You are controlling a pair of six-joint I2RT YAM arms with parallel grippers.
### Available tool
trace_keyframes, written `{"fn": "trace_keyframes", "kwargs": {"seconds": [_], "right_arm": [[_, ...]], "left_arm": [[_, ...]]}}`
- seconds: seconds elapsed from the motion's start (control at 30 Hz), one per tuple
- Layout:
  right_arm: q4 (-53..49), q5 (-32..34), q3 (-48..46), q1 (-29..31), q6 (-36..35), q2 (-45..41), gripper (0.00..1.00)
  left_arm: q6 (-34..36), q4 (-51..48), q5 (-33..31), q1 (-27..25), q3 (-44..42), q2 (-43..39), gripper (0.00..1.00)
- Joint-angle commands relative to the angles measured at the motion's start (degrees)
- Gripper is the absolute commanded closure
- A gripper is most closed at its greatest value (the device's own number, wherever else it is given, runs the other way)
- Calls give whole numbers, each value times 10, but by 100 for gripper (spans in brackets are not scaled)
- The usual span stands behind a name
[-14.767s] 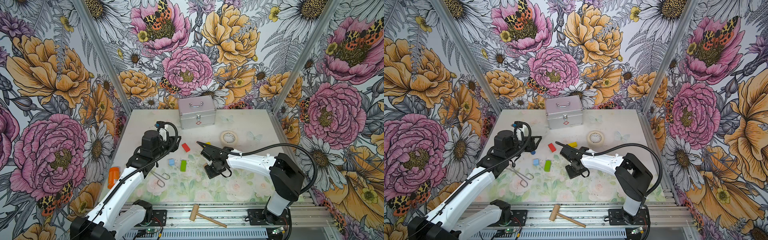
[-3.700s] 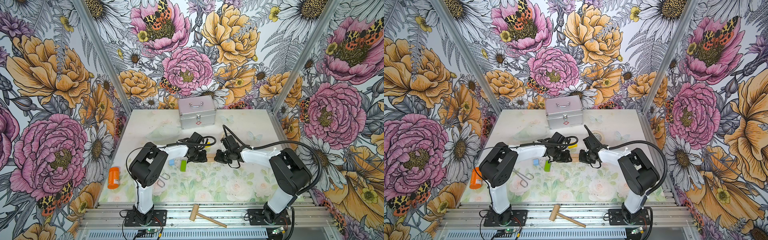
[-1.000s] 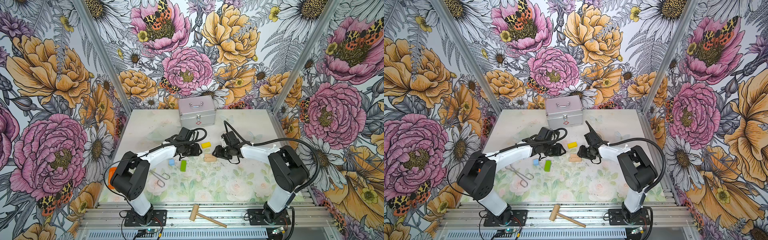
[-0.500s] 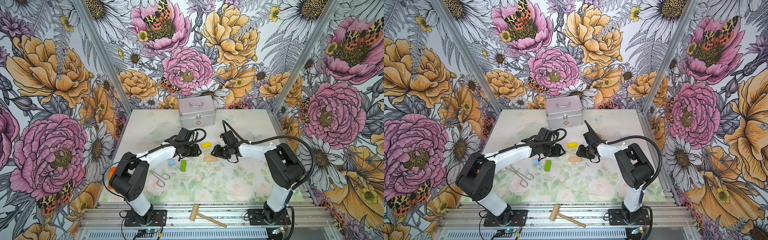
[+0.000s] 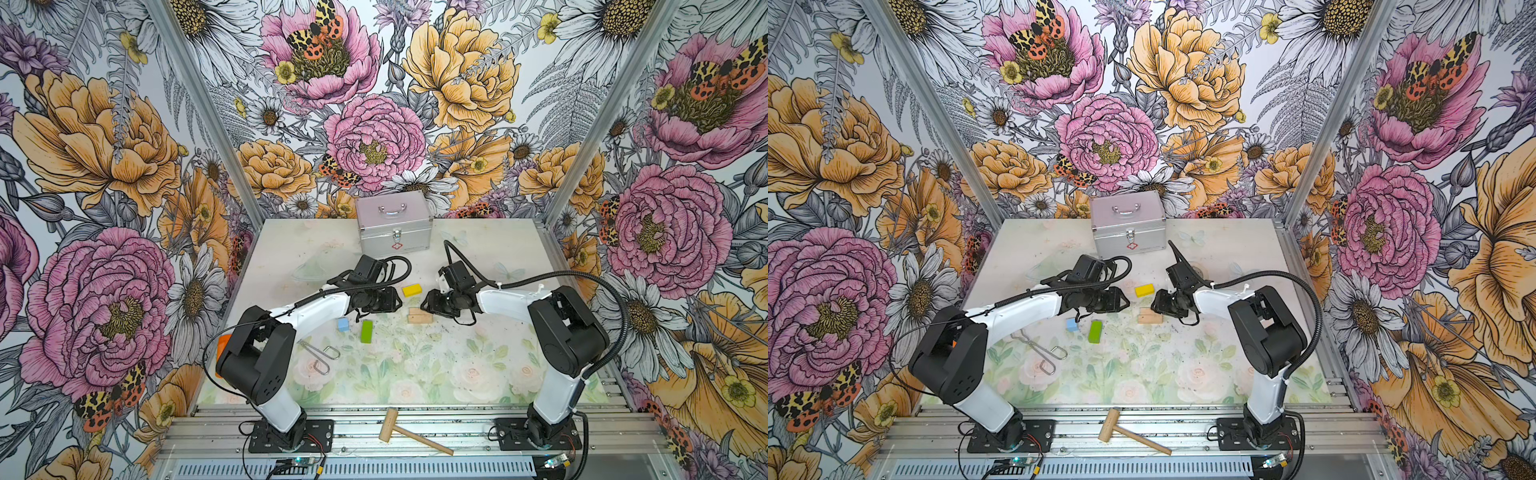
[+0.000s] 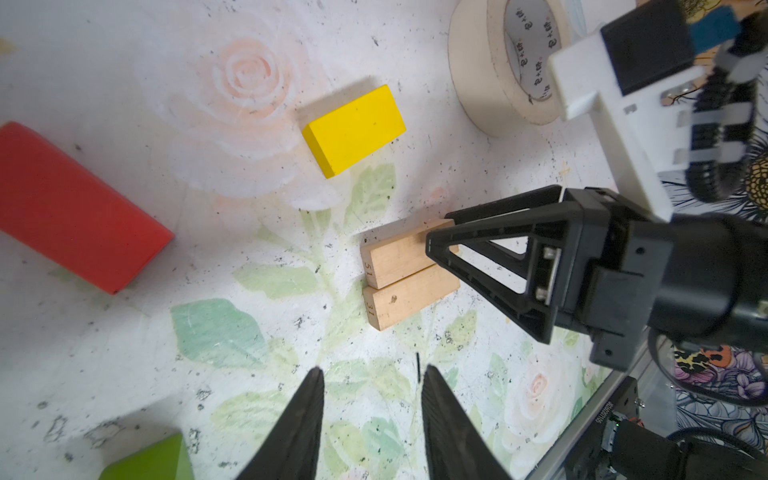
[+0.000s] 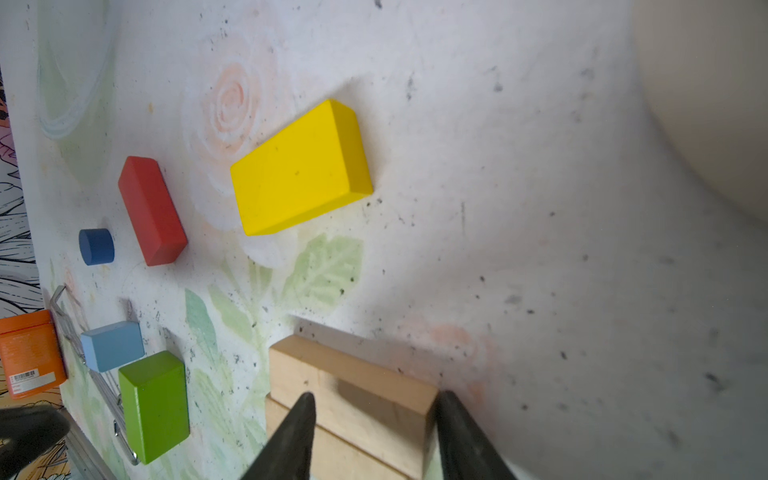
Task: Build the wood block tower
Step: 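Open both grippers and lift them up off the two wooden blocks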
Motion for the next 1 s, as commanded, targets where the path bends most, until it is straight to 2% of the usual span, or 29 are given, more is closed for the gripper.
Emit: {"fn": "trace_keyframes", "kwargs": {"seconds": [0.0, 0.97], "right_arm": [[14, -7, 11, 4, 7, 14, 50], [14, -6, -8, 8, 16, -5, 50]], "left_arm": [[-3, 8, -12, 5, -8, -15, 59], [-3, 10, -13, 6, -9, -16, 59]]}}
